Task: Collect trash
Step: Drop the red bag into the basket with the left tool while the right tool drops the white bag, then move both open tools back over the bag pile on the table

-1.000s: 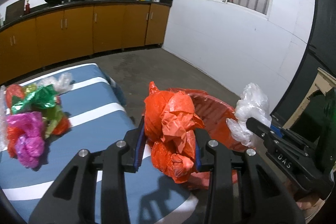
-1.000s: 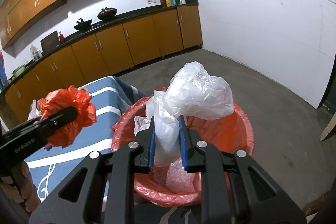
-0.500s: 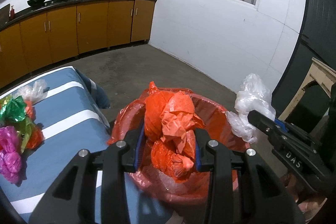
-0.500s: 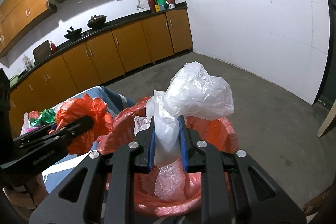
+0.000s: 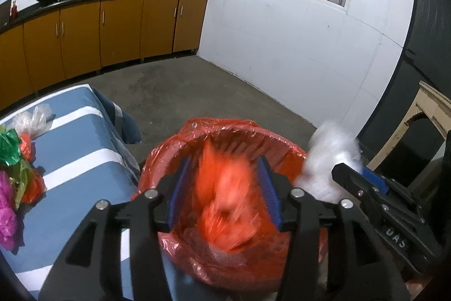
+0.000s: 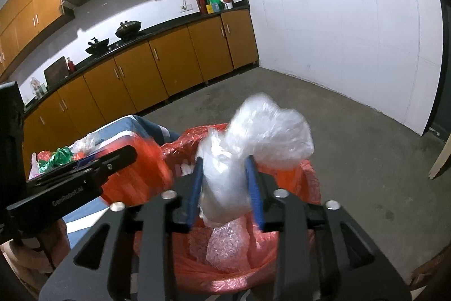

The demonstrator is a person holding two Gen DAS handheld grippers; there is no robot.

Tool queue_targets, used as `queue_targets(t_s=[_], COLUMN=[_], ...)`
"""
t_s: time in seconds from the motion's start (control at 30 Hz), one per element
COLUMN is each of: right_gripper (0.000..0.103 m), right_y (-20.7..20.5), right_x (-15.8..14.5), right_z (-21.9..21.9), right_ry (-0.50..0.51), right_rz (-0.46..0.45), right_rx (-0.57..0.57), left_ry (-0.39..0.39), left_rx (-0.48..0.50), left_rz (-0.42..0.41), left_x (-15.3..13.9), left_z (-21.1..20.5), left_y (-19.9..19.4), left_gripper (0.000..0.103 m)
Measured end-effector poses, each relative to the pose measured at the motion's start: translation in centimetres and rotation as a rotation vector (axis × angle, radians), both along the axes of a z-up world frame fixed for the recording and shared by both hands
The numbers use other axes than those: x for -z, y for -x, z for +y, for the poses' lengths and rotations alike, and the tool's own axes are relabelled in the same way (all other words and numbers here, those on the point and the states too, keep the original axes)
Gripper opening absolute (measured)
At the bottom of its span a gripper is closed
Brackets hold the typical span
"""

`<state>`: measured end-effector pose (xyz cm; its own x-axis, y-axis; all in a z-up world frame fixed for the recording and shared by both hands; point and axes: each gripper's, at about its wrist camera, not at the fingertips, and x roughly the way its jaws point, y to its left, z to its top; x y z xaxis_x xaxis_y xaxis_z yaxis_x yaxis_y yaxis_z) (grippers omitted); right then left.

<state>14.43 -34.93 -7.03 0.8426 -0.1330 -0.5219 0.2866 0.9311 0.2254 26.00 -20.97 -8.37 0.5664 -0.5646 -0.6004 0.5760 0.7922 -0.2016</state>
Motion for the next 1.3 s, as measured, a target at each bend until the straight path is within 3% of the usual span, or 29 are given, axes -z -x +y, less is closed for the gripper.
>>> queue_targets(t_s=[0.23, 0.37, 0.53, 0.8, 1.1, 1.3], right_gripper=[0.045, 0.045, 0.071, 0.084, 0.084, 0.076], right_y=[0.2, 0.3, 0.2, -1.1, -3.8, -6.8], right_x=[0.1, -0.2, -0.9, -1.8, -2.6, -1.9], right_z=[0.0, 0.4, 2.3, 6.3, 13.7, 21.0], right_ry=[0.010, 0.030, 0.085, 0.112, 0.115, 0.111], right_rz=[0.012, 0.015, 0.000, -0.035, -0.049, -0.028], right_rx=[0.009, 0.009, -0.009, -0.076, -0.267, -0.446], left_ry=[-0.002, -0.030, -0.093, -0.153, -0.186, -0.183], left_rx=[-0.041, -0.120, -0.209, -0.416, -0.661, -0.818], left_rz=[0.023, -0.015, -0.083, -0.145, -0.155, -0.168], left_x=[0.3, 0.0, -0.4, -0.9, -0.9, -1.0], left_z=[1.4, 3.6, 6.7, 14.8, 25.1, 31.8], left_y=[-0.4, 0.2, 1.7, 3.4, 4.8, 6.2], left_gripper=[0.054, 0.067, 0.075, 0.083, 0.085, 0.085])
